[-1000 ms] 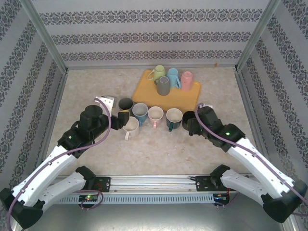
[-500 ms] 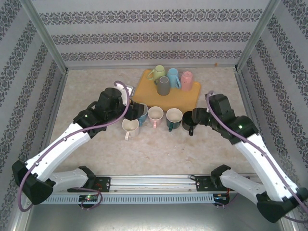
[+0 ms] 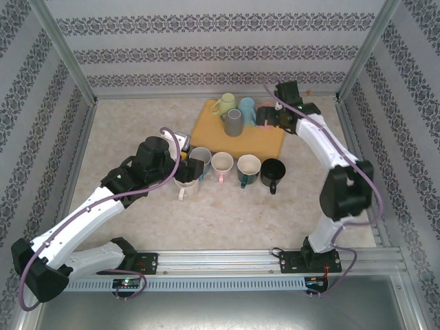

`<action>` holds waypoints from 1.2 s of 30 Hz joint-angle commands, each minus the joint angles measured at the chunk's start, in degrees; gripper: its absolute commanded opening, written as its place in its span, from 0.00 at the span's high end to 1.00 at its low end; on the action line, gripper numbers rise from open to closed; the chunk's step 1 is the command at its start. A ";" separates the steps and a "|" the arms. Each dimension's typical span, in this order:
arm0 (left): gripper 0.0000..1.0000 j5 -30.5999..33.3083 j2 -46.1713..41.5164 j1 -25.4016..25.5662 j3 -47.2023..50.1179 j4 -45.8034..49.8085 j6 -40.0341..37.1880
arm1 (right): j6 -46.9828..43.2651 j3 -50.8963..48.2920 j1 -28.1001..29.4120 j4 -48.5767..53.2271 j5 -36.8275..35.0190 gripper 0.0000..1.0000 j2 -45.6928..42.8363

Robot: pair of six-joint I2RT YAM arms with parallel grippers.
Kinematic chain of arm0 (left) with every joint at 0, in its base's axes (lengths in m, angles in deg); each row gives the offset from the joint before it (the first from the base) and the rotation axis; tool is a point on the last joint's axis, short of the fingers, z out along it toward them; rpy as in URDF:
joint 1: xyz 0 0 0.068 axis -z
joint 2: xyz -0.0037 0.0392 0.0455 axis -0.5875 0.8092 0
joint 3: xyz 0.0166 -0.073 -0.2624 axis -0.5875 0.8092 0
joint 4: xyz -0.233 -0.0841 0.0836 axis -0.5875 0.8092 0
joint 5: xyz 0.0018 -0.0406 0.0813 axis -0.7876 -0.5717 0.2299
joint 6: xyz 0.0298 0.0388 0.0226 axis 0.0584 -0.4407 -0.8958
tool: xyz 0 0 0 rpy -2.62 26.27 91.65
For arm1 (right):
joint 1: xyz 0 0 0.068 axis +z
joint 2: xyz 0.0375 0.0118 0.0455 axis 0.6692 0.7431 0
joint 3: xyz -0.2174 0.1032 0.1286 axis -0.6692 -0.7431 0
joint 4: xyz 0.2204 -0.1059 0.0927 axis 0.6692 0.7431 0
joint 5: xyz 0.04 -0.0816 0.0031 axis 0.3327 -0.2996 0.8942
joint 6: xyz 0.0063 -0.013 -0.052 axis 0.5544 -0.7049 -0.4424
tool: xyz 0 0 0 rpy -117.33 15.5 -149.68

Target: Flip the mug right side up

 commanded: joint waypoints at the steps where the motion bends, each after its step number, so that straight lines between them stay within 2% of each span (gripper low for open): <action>1: 0.28 -0.85 0.28 0.78 0.60 -4.19 2.25 | -4.14 8.23 -0.39 -1.21 -2.70 0.02 7.33; 12: 0.28 2.46 0.51 0.82 2.95 -5.66 0.99 | -4.34 24.68 -2.89 -1.28 -2.38 0.02 24.93; 17: 0.28 4.41 0.29 0.83 3.14 -5.84 -0.67 | -4.39 28.88 -3.74 -0.60 -2.83 0.04 29.34; 28: 0.27 6.48 0.75 0.82 3.02 -6.32 -2.27 | -3.70 29.63 -3.97 -0.71 -1.79 0.17 31.72; 36: 0.27 6.46 0.43 0.82 3.38 -6.28 -2.63 | -3.60 25.90 -3.43 -1.63 -2.64 0.16 30.42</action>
